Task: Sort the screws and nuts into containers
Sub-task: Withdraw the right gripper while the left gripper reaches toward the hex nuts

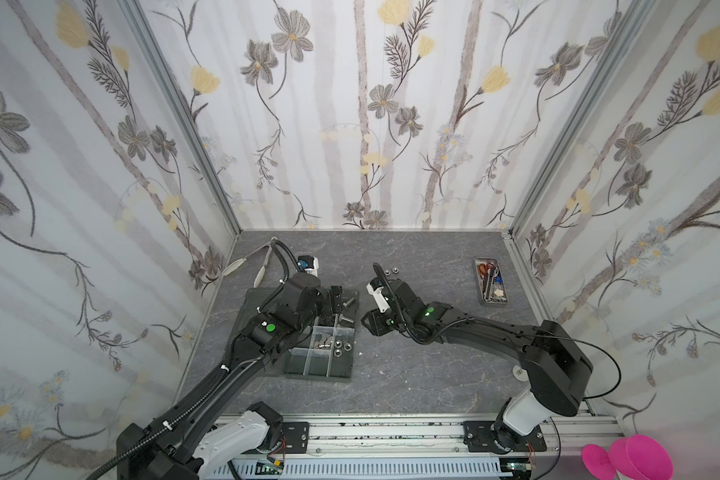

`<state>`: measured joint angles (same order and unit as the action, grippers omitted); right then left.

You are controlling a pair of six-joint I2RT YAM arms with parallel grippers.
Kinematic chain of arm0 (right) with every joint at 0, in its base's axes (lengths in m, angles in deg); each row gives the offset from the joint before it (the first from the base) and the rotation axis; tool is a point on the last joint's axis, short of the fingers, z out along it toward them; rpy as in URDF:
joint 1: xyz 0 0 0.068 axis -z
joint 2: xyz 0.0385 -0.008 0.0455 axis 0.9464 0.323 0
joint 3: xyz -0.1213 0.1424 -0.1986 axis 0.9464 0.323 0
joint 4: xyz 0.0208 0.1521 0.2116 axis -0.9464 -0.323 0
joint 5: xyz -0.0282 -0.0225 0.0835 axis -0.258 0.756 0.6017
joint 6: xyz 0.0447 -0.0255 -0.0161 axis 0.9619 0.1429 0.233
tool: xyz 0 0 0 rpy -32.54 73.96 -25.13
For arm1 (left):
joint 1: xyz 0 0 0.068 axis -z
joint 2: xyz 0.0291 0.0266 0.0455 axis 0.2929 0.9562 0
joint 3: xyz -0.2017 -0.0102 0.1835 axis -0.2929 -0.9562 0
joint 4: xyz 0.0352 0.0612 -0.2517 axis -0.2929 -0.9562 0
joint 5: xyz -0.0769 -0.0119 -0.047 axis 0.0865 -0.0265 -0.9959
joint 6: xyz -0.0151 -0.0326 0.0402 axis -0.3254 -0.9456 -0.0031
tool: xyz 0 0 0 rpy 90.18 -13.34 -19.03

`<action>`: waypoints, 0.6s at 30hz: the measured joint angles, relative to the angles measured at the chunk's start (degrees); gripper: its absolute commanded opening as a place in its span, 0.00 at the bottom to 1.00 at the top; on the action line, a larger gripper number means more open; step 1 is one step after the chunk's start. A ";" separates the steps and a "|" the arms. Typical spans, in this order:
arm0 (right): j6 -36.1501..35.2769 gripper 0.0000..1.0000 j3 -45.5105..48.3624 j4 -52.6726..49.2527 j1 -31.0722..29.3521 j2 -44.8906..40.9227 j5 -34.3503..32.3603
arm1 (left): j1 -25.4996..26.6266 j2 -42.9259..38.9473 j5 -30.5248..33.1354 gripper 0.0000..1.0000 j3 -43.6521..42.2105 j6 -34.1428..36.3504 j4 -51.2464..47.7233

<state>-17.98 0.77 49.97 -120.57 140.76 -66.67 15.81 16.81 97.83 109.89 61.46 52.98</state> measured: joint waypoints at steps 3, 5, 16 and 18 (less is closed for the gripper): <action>0.02 0.50 3.41 1.09 2.45 -4.17 0.68 | 0.11 6.21 -2.05 0.84 3.91 1.01 -0.13; 0.09 0.50 5.70 2.27 4.37 -6.45 1.16 | 0.24 9.77 -3.21 0.81 6.25 1.75 -0.07; 1.55 0.52 16.33 5.79 13.81 -16.76 3.80 | 2.01 28.55 -6.60 0.69 19.30 3.69 -0.74; 1.97 0.52 18.60 6.34 15.50 -18.49 4.02 | 2.51 32.02 -6.97 0.68 22.08 3.72 -0.92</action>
<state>-16.01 19.37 56.31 -105.07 122.27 -62.65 18.32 48.83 90.86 131.97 65.18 52.06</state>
